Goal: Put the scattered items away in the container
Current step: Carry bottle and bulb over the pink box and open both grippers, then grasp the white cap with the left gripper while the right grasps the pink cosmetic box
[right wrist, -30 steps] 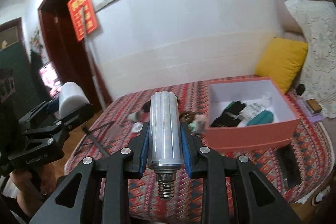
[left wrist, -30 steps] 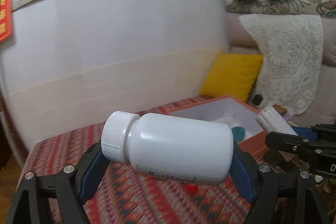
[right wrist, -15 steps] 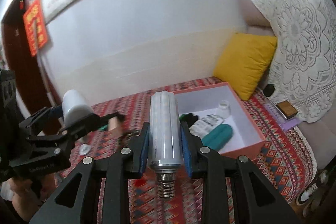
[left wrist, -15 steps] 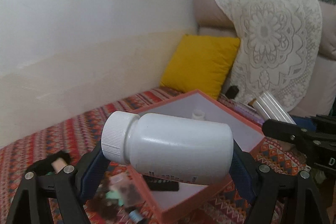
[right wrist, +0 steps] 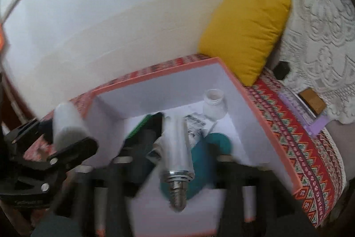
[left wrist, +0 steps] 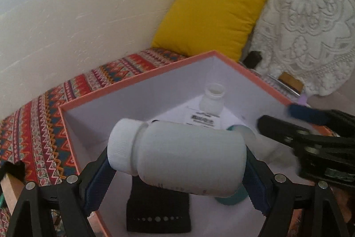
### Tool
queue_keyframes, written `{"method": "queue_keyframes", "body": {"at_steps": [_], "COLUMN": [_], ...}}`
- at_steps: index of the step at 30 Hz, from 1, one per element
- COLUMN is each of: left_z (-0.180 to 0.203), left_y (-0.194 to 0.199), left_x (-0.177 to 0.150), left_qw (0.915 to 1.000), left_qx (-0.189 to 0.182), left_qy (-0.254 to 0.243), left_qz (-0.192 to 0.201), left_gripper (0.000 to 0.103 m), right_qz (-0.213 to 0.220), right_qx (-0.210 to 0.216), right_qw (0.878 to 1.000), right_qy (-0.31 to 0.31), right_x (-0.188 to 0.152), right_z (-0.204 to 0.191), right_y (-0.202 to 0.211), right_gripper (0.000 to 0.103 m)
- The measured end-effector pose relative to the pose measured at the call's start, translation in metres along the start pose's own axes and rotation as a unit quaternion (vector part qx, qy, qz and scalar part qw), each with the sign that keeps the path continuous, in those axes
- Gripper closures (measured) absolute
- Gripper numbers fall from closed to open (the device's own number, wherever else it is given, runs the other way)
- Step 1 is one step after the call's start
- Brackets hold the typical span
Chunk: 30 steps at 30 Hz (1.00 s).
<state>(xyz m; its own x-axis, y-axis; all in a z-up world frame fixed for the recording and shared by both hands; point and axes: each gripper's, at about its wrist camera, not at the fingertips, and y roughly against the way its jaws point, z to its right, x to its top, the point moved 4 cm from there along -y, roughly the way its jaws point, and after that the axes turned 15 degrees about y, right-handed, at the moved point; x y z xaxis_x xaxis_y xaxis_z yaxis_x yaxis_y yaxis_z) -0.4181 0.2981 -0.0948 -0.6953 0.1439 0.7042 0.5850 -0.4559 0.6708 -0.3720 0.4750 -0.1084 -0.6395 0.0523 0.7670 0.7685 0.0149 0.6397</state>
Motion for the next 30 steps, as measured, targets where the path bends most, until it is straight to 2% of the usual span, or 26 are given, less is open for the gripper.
{"method": "queue_keyframes", "body": {"at_steps": [2,7,13,18,22,26,30], "left_z": [-0.006,-0.016,-0.037,-0.079,-0.13,-0.197,-0.254], "left_y": [0.006,0.046,0.134,0.208,0.25,0.268,0.263], "left_x": [0.002,0.011,-0.007,-0.052,-0.094,-0.143,-0.183], "left_qw": [0.9999,0.9986,0.9945,0.9889,0.9808,0.9679,0.9597], "left_qx": [-0.003,-0.006,0.022,0.067,0.108,0.165,0.179], "left_qy": [0.012,0.04,0.067,0.094,0.133,0.175,0.214], "left_qz": [0.008,0.033,0.078,0.094,0.093,0.072,0.034], "left_gripper": [0.016,0.015,0.011,0.009,0.008,0.008,0.008], "right_qz": [0.015,0.017,0.049,0.073,0.066,0.047,0.014], "right_qx": [0.011,0.019,0.042,0.061,0.097,0.127,0.149], "right_qw": [1.0,1.0,0.998,0.994,0.99,0.984,0.975], "right_qy": [-0.009,-0.004,0.016,0.054,0.08,0.118,0.162], "right_x": [0.002,0.003,0.006,0.0,-0.016,-0.041,-0.063], "right_z": [0.002,-0.008,-0.059,-0.12,-0.18,-0.246,-0.308], "right_y": [-0.001,0.014,0.094,0.147,0.167,0.163,0.137], "right_gripper": [0.017,0.017,0.016,0.013,0.012,0.011,0.011]}}
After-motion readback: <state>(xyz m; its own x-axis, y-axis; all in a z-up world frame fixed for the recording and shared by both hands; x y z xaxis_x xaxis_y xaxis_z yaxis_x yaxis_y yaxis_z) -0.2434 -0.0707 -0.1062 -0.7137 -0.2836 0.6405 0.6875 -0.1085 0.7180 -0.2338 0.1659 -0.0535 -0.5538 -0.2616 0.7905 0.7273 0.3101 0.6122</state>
